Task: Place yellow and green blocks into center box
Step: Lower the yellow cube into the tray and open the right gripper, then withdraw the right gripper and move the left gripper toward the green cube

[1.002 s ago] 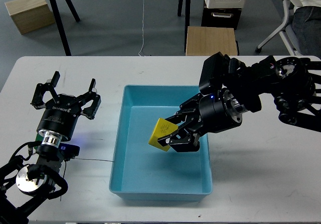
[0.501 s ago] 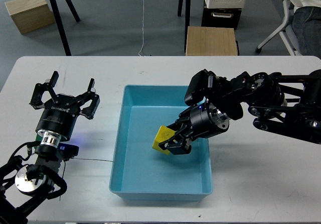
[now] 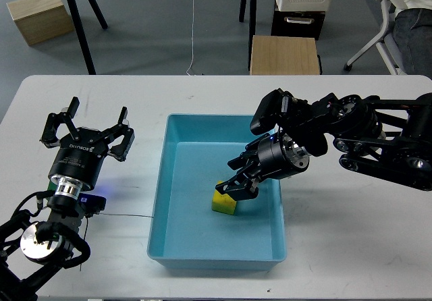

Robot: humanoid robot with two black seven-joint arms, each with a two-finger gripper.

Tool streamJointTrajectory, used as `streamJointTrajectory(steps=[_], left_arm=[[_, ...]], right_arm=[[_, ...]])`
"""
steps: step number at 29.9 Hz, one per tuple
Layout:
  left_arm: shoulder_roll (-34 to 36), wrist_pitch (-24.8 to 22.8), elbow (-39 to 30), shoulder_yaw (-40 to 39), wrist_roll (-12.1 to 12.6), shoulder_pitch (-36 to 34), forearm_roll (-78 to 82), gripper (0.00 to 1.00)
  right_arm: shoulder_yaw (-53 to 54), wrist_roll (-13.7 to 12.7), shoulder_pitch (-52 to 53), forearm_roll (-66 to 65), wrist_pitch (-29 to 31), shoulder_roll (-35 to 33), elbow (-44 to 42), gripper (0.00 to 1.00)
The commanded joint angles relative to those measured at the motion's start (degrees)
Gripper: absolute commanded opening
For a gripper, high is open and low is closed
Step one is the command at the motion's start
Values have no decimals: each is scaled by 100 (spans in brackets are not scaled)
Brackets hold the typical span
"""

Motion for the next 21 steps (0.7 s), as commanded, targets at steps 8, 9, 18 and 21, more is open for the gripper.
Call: streamJointTrajectory(steps=[8, 9, 18, 21], left_arm=[[406, 66, 27, 35, 0, -44, 577, 100], [546, 154, 27, 18, 0, -53, 946, 100], [1891, 1630, 53, 79, 0, -659, 4260, 100], [2260, 1649, 377, 88, 0, -913, 4657, 100]], right_arm=[[1463, 1, -79, 104, 0, -199, 15, 96], [1770, 1, -105, 104, 0, -295, 6, 96], [4539, 18, -764, 307, 0, -270, 111, 95], [4971, 1, -975, 307, 0, -16, 120, 95]])
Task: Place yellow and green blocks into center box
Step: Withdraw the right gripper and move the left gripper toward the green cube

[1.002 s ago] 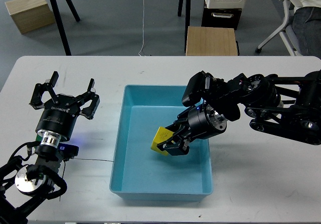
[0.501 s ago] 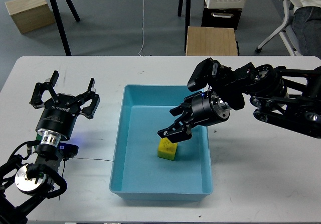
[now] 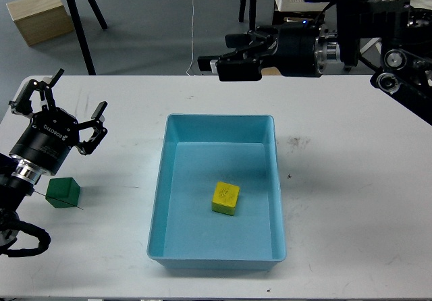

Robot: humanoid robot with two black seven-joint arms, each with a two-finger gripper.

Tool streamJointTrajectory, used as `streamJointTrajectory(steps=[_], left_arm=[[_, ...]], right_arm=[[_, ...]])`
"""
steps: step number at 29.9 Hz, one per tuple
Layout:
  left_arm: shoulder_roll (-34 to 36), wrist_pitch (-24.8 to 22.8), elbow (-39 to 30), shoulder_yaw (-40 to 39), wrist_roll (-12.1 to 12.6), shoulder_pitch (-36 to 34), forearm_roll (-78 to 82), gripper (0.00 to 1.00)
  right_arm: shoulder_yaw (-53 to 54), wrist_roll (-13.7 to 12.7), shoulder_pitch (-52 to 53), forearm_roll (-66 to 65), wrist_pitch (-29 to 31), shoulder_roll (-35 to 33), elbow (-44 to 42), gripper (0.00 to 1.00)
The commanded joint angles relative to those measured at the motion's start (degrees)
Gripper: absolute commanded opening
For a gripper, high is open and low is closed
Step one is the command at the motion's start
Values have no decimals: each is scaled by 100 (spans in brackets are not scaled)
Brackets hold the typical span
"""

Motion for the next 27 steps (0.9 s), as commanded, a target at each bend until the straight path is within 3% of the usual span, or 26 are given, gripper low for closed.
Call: streamJointTrajectory(steps=[1, 2, 6, 13, 19, 27], left_arm=[[458, 48, 369, 9, -1, -282, 639, 100], [554, -40, 431, 9, -1, -326, 954, 100], [775, -471, 466, -87, -1, -458, 3149, 100], [1336, -383, 405, -439, -1, -581, 6243, 100], [1776, -699, 370, -360, -1, -819, 8961, 100], [2067, -919, -201, -106, -1, -836, 11062, 100]], right_arm=[[532, -16, -279, 13, 0, 286, 12, 95], [628, -25, -392, 22, 0, 348, 20, 95], [1242, -148, -1077, 153, -1156, 804, 20, 95], [2808, -675, -2659, 1198, -1244, 1526, 353, 95], [3581, -676, -3977, 1797, -1350, 1509, 943, 96], [4408, -667, -5674, 1806, -1772, 1483, 1496, 96]])
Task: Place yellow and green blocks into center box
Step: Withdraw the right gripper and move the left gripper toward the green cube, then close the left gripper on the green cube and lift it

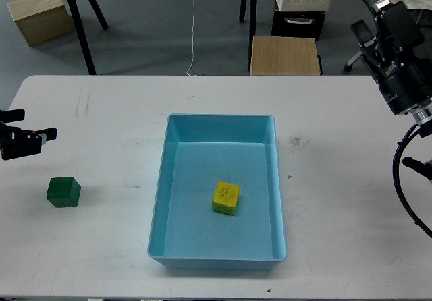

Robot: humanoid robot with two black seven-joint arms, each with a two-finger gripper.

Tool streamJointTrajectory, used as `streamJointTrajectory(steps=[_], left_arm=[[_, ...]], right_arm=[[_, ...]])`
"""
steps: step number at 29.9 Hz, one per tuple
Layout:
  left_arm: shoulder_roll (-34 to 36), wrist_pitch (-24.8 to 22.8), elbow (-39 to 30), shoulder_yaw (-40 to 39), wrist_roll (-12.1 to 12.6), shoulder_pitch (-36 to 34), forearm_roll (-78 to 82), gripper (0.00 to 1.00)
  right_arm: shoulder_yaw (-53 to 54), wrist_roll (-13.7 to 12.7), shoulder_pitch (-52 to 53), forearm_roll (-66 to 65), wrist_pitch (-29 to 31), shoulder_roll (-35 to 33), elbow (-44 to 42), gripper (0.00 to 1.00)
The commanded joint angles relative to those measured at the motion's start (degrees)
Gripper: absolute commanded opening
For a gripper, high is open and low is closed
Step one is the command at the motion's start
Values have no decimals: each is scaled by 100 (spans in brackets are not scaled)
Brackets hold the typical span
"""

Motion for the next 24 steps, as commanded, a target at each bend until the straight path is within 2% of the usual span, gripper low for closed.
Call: streamJointTrajectory(steps=[1, 8, 15, 20, 24], left_arm=[[45, -23, -233, 243, 3, -5, 1002, 100], [10, -14, -304, 1069, 3, -347, 1015, 100], [-95, -23, -304, 2018, 3, -901, 1015, 100], [-253, -23, -198, 2476, 3, -1156, 1015, 100], [-587, -23, 126, 2555, 3, -1261, 1015, 100]], right_arm=[[328, 27, -765, 17, -91, -24, 222, 96], [934, 45, -1610, 446, -108, -24, 275, 96], [979, 53, -1927, 940, -135, -32, 275, 96], [979, 53, -2015, 940, -231, -32, 258, 96], [935, 62, -2042, 948, -267, -24, 231, 96]])
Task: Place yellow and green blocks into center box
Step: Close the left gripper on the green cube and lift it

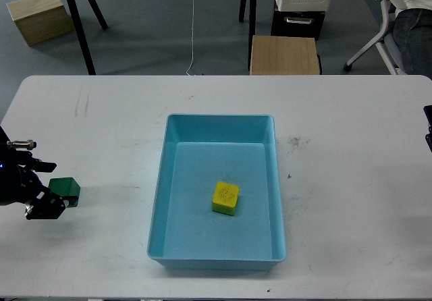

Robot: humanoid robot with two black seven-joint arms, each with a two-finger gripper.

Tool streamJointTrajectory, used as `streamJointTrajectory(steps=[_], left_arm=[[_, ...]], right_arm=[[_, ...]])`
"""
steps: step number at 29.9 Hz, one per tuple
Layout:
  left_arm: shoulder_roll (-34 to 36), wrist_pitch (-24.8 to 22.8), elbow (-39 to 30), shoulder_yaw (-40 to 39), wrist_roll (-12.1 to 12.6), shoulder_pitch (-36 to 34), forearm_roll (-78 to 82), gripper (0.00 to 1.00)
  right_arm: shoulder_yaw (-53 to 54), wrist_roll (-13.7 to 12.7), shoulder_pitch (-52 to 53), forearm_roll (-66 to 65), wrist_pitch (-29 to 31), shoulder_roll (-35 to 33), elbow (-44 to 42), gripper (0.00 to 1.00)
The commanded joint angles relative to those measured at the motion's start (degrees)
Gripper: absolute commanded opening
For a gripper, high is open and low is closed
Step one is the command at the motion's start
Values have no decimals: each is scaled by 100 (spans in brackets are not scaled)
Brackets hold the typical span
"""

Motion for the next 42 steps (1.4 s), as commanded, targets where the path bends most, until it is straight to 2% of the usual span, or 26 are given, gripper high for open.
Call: streamJointTrajectory(steps=[1, 9, 16, 22, 31, 42], left_arm=[[-298, 1, 329, 63, 0, -67, 0, 100], [-597, 1, 778, 273, 0, -137, 0, 99], [-738, 54, 1234, 660, 0, -330, 0, 98], [-817, 54, 1393, 731, 0, -348, 0, 92], [-817, 63, 1429, 783, 0, -357, 0, 64], [-817, 72, 1473, 783, 0, -453, 0, 49]], right_arm=[[-30, 2, -21, 5, -34, 17, -33, 96], [-21, 2, -179, 716, -139, 8, -51, 96], [-56, 2, -215, 778, -139, -1, -51, 96], [-74, 2, -223, 778, -139, 8, -59, 96], [-74, 2, -267, 778, -139, 8, -51, 96], [-109, 2, -276, 778, -139, 43, -59, 96]])
